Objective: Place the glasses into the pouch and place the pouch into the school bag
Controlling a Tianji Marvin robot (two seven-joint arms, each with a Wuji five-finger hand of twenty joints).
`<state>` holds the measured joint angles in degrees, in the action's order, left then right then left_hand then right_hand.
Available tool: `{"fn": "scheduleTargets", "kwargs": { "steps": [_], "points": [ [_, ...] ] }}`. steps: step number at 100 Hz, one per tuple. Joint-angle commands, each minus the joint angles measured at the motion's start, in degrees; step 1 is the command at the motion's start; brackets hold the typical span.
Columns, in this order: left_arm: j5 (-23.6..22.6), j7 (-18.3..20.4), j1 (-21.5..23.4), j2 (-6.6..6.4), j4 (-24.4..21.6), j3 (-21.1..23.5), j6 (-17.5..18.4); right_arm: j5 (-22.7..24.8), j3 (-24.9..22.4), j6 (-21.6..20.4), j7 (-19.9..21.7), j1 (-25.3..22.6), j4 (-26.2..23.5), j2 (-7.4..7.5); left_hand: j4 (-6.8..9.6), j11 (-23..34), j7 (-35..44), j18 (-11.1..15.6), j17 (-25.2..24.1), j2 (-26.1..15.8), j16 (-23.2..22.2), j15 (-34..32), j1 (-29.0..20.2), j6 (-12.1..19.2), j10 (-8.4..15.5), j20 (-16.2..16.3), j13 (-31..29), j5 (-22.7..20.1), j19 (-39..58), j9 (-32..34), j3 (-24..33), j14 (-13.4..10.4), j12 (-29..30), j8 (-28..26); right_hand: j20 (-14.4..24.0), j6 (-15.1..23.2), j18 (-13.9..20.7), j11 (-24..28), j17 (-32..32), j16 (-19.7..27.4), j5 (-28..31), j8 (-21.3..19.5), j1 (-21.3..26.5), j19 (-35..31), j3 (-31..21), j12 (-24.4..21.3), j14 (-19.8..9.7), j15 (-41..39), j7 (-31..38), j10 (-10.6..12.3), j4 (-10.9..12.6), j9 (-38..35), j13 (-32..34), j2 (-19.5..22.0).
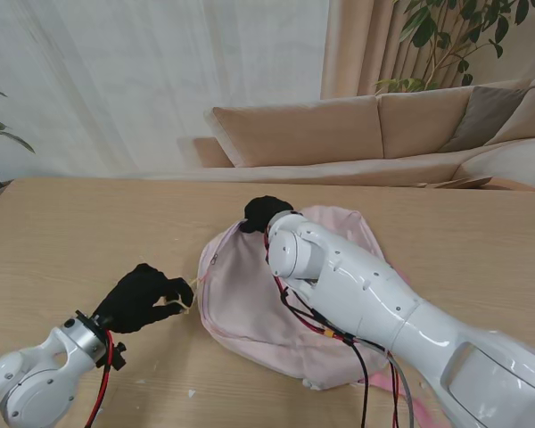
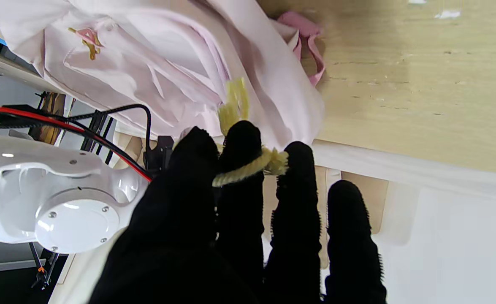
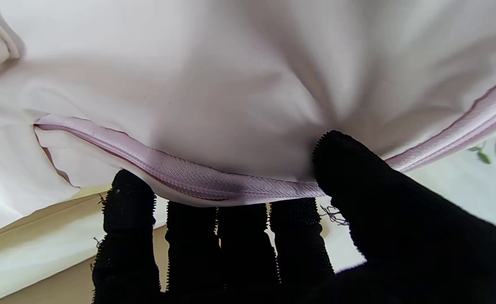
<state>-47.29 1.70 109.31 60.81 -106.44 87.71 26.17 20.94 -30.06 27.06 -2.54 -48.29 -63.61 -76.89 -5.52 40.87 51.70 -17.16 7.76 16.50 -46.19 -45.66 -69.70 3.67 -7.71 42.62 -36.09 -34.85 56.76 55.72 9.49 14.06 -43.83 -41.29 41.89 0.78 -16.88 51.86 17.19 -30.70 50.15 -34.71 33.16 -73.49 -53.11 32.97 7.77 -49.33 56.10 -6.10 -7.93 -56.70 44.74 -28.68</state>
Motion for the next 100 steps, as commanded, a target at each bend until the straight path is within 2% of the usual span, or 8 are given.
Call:
{"fn": "scheduleTargets", "kwargs": {
  "steps": [1,31,39,45,59,68,88,100],
  "points": [
    [-0.2,1.7,1.0,0.02,-0.3,-0.4,0.7,-0.2,-0.7,1.2,0.3,0.0,-0.2,0.56,1.74,0.4,3.4,-0.5,-0.8,-4.2,0.0,-0.5,-2.6,3.4,-0.5,0.8,0.7,-3.0,0.6,0.9,2.1,0.4,-0.8,-2.4,1.4,-0.4,-1.1,4.1,1.1,-1.6,2.6,-1.4,0.9,-3.4,-3.8,2.1,2.1,-1.6,2.7,-3.2,-0.2,-3.8,2.2,2.6],
    [0.6,4.4,2.9,-0.41,-1.6,0.6,3.2,0.1,-3.3,6.8,0.6,-0.6,-1.9,1.56,1.70,0.4,3.3,-0.5,-0.7,-4.2,-0.1,-0.6,-2.5,3.6,-0.4,0.8,0.5,-3.0,0.6,1.0,2.1,0.2,-0.8,-2.5,1.8,0.3,-1.5,3.5,1.3,-1.4,1.8,-1.4,0.6,-4.3,-3.7,2.1,2.2,-1.1,2.6,-2.5,-0.3,-2.5,1.6,2.5],
    [0.2,3.5,2.5,-0.26,-1.6,0.8,3.1,0.7,-3.9,6.2,0.3,-1.5,-2.6,1.94,1.70,0.4,3.3,-0.4,-0.6,-4.2,0.0,-0.5,-2.5,3.7,-0.3,0.8,0.5,-3.0,0.6,1.0,2.1,0.2,-0.7,-2.6,1.7,2.1,-1.6,1.0,0.9,-0.6,-0.1,2.5,1.0,-3.8,-2.3,0.5,2.5,1.3,2.6,-0.7,0.0,0.3,0.2,1.7],
    [0.5,2.9,1.8,-0.12,-1.4,0.6,2.6,1.4,-3.9,5.4,0.9,-2.0,-3.7,2.67,1.73,0.3,3.3,-0.5,-0.6,-4.2,0.0,-0.4,-2.6,3.6,-0.4,0.8,0.5,-3.0,0.6,1.0,2.2,0.3,-0.7,-2.6,1.4,4.6,-1.4,-2.5,-0.3,0.2,-4.0,5.3,-0.1,-2.7,-1.1,-1.3,1.9,4.0,0.2,1.6,0.4,5.0,-2.3,1.9],
    [1.2,2.1,-0.4,0.06,-0.5,-0.3,1.4,4.3,-3.2,2.9,3.5,-2.6,-6.0,4.53,1.71,0.2,3.3,-0.4,-0.6,-4.2,0.0,-0.4,-2.6,3.5,-0.4,0.8,0.5,-3.0,0.7,0.9,2.2,0.4,-0.7,-2.6,0.5,9.2,-0.6,-8.7,-4.2,2.7,-15.7,10.9,-3.8,1.8,-1.3,-5.1,1.2,11.6,-9.9,3.8,2.0,16.3,-8.7,0.4],
    [1.6,1.9,-1.7,0.13,0.1,-1.1,0.6,5.9,-2.5,1.0,5.0,-2.8,-6.8,5.48,1.71,0.2,3.3,-0.5,-0.6,-4.2,0.0,-0.3,-2.6,3.5,-0.4,0.8,0.6,-3.0,0.7,0.9,2.3,0.3,-0.7,-2.5,0.4,12.0,-0.3,-12.5,-6.8,4.3,-19.8,9.5,-5.5,5.3,-2.1,-8.2,1.1,16.5,-23.5,4.9,6.3,23.0,-12.7,1.0],
    [1.9,1.9,-3.6,0.13,1.0,-2.5,-0.9,10.1,-0.8,-3.9,6.3,-2.8,-7.5,6.89,1.70,0.1,3.3,-0.4,-0.6,-4.2,0.0,-0.3,-2.6,3.5,-0.4,0.8,0.7,-2.9,0.7,0.8,2.3,0.4,-0.7,-2.5,-0.3,15.8,2.2,-17.5,-11.9,6.8,-39.6,13.9,-5.9,12.0,-2.4,-12.0,-0.4,23.5,-34.5,7.6,5.5,42.7,-23.4,-4.4],
    [1.9,2.1,-3.9,0.11,1.0,-2.8,-1.2,12.6,0.3,-7.9,4.9,-2.5,-6.8,6.94,1.68,0.2,3.3,-0.5,-0.6,-4.1,0.0,-0.4,-2.6,3.5,-0.4,0.8,0.7,-3.0,0.7,0.9,2.3,0.4,-0.7,-2.5,-0.3,16.9,3.5,-16.9,-13.4,7.2,-42.3,13.8,-7.4,14.0,-1.5,-12.4,-1.5,24.4,-35.5,8.1,5.2,46.0,-25.9,-5.2]
  ]
}}
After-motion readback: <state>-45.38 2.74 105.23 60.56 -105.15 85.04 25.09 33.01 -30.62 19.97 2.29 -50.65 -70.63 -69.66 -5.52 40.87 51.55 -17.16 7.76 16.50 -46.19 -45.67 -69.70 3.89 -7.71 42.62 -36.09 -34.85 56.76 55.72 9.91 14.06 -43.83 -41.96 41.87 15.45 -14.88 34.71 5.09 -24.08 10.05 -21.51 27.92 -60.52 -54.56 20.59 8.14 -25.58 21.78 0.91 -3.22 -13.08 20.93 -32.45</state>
